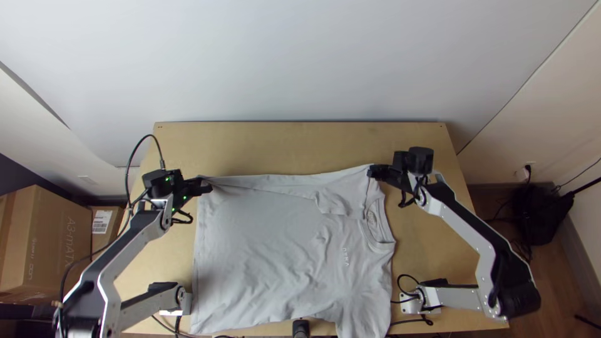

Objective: Fold the t-shirt

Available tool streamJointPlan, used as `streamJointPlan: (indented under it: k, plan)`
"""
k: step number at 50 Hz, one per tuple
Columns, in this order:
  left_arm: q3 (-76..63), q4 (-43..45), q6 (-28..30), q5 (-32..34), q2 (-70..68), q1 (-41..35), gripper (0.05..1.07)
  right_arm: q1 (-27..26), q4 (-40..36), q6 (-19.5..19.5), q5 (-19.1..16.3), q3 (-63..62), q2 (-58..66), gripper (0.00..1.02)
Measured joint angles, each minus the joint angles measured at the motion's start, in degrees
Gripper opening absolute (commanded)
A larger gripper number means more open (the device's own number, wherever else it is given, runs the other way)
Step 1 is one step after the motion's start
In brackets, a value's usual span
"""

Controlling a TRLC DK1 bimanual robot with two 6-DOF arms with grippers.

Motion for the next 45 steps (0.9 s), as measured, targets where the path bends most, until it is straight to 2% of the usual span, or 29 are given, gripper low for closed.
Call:
streamJointPlan:
  k: [26, 45]
  plan:
    - [25.35, 1.42, -0.02, 0.04, 28.48, 0.07, 0.08, -4.15, 0.37, 0.66, 0.0, 19.91, 23.41, 0.02]
    - [51.69, -9.09, -1.7, 0.04, 45.18, 0.07, 0.08, -5.01, -7.96, 2.84, 0.02, 44.17, 39.15, 0.02]
